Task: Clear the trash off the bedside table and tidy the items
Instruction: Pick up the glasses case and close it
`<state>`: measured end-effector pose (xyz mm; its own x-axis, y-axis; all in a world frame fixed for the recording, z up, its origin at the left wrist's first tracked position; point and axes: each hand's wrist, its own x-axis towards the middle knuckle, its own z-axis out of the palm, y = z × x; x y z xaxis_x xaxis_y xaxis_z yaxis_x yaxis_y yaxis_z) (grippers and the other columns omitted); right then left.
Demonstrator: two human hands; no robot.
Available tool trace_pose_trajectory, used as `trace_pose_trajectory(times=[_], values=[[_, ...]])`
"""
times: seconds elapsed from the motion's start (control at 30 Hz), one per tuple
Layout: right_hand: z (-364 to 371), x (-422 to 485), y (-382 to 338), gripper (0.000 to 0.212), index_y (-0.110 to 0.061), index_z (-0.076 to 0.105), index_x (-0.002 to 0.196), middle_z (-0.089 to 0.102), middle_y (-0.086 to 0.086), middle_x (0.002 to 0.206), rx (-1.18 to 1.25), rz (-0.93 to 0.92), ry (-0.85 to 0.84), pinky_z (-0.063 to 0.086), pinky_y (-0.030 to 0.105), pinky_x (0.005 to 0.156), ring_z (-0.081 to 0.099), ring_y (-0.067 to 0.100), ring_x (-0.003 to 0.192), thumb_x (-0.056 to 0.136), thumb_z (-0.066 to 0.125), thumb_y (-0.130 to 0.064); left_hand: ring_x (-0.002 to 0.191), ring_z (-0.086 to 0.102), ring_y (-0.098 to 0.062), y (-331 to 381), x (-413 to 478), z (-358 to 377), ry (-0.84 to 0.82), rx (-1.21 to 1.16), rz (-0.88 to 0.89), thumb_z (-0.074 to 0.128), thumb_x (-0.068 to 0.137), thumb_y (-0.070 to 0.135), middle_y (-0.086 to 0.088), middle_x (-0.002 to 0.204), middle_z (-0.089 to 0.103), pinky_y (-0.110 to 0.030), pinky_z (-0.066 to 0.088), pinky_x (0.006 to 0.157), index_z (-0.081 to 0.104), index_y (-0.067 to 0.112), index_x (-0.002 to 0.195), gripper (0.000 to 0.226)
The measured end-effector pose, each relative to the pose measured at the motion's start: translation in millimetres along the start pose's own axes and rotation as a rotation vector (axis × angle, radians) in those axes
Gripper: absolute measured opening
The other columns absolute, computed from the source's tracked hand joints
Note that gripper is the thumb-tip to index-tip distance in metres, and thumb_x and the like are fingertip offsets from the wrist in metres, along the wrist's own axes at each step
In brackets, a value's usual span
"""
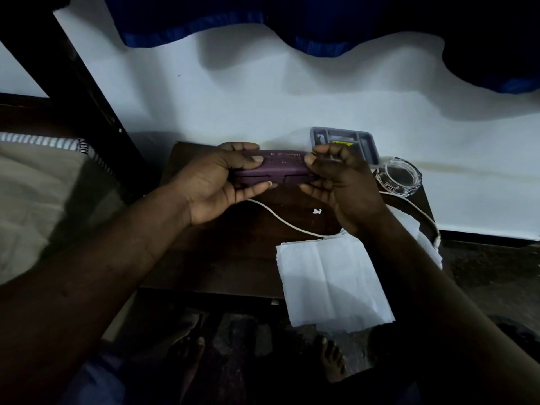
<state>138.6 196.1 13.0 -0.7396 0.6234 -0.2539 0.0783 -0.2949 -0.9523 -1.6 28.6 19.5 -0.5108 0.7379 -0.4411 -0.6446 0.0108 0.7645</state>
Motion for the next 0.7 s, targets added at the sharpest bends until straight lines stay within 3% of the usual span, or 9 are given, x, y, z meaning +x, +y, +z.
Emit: trace_pose_trajectory(times=[0.17, 0.27, 0.37, 0.57, 0.7], values=[[4.5, -2.5, -2.2, 0.041, -0.001, 0.056, 0.131, 0.072, 0.015, 0.108, -0.003, 0.074, -0.065, 0.062, 0.03, 0.072, 0.072, 0.029, 0.084, 0.096, 0.07, -0.015, 0.093, 0.075, -0.041, -1.8, 1.6, 2.1, 0.027, 0.023, 0.021, 0.068, 0.088, -0.001, -0.016, 0.115, 0.07, -0.031, 0.063, 0.067, 0.059, 0.013, 0.123, 0.039], [5.6, -3.1, -3.2, 0.04, -0.001, 0.057, 0.131, 0.072, 0.015, 0.104, 0.02, 0.05, -0.044, 0.062, 0.028, 0.069, 0.07, 0.026, 0.08, 0.095, 0.07, -0.013, 0.081, 0.076, -0.029, -4.1, -0.2, 4.5, 0.024, 0.085, -0.071, 0.071, 0.092, 0.015, -0.014, 0.105, 0.073, -0.027, 0.063, 0.065, 0.068, 0.011, 0.114, 0.023], [6.3, -4.0, -4.2, 0.04, 0.0, 0.057, 0.131, 0.072, 0.014, 0.103, 0.03, 0.064, -0.026, 0.06, 0.025, 0.064, 0.071, 0.025, 0.077, 0.095, 0.07, -0.013, 0.068, 0.072, -0.018, -6.4, 0.9, 2.7, 0.077, 0.153, -0.069, 0.075, 0.089, 0.027, -0.006, 0.094, 0.074, -0.021, 0.059, 0.058, 0.072, 0.017, 0.111, 0.025], [11.1, -4.9, -0.5, 0.039, 0.0, 0.057, 0.129, 0.071, 0.017, 0.108, 0.062, 0.056, 0.0, 0.06, 0.025, 0.063, 0.071, 0.027, 0.082, 0.093, 0.071, -0.006, 0.06, 0.068, -0.013, -9.4, 7.3, -1.9, 0.195, 0.208, 0.02, 0.081, 0.085, 0.022, -0.002, 0.08, 0.076, -0.018, 0.051, 0.05, 0.074, 0.015, 0.099, 0.017], [13.4, -3.9, 1.1, 0.038, -0.001, 0.059, 0.128, 0.073, 0.012, 0.1, 0.07, 0.049, 0.022, 0.061, 0.026, 0.066, 0.072, 0.025, 0.076, 0.093, 0.072, -0.009, 0.06, 0.068, -0.012, -9.3, 8.1, -2.9, 0.188, 0.186, 0.036, 0.081, 0.085, 0.023, -0.003, 0.078, 0.075, -0.018, 0.052, 0.051, 0.075, 0.015, 0.095, 0.014]])
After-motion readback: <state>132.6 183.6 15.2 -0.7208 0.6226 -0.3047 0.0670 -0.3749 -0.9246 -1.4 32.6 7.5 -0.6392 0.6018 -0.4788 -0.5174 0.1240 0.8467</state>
